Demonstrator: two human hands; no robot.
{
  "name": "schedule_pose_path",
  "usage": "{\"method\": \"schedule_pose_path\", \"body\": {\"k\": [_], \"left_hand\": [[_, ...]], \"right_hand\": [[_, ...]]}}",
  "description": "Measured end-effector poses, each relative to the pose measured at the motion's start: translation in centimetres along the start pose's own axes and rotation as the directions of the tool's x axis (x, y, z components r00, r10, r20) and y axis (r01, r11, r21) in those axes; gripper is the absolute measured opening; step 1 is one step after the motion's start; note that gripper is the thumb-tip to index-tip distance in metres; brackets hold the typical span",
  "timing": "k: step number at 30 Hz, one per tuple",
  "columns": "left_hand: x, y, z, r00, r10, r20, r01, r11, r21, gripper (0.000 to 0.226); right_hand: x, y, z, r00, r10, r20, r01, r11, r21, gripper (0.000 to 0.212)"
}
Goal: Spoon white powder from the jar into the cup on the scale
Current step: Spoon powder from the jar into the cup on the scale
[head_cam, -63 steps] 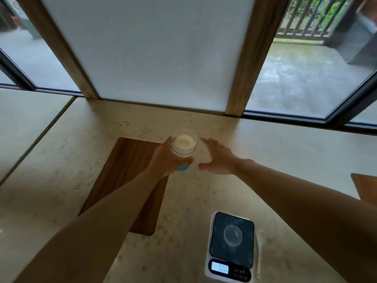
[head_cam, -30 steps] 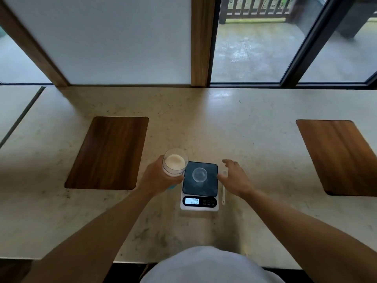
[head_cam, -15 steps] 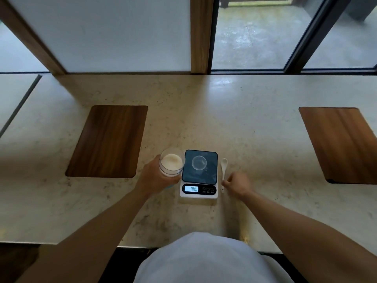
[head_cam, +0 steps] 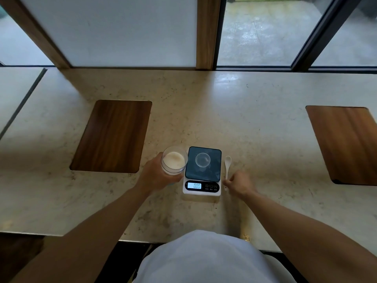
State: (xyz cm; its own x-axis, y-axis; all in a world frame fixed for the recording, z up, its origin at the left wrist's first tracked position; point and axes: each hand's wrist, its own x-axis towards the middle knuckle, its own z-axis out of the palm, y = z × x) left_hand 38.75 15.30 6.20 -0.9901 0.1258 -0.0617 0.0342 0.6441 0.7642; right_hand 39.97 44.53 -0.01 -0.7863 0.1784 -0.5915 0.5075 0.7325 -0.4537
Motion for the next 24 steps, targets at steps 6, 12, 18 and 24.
{"method": "schedule_pose_path", "body": {"k": [6,12,18,24], "left_hand": [[-0.31,-0.28,-0.21,1.000,-0.011,0.001,0.011,1.000,0.014,0.082],[-0.33,-0.23,-0.18,1.000,-0.009,0.009,0.008,1.000,0.015,0.081],[-0.21,-0.32,-0.19,1.000,-0.004,0.013,0.004,1.000,0.020,0.083],[0.45,-0.15,-0.06,0.999,0.027,0.022,-0.027,0.999,0.024,0.081]], "right_hand": [[0.28,-0.25,0.24,1.000,0.012,-0.012,-0.012,0.999,-0.040,0.029],[0.56,-0.21,0.55,1.000,0.000,-0.022,-0.001,0.999,-0.035,0.028],[0.39,0.24,0.59,0.997,-0.019,-0.073,0.019,1.000,-0.001,0.031],[-0.09,0.25,-0.32,0.972,-0.105,-0.208,0.112,0.993,0.023,0.029]]}}
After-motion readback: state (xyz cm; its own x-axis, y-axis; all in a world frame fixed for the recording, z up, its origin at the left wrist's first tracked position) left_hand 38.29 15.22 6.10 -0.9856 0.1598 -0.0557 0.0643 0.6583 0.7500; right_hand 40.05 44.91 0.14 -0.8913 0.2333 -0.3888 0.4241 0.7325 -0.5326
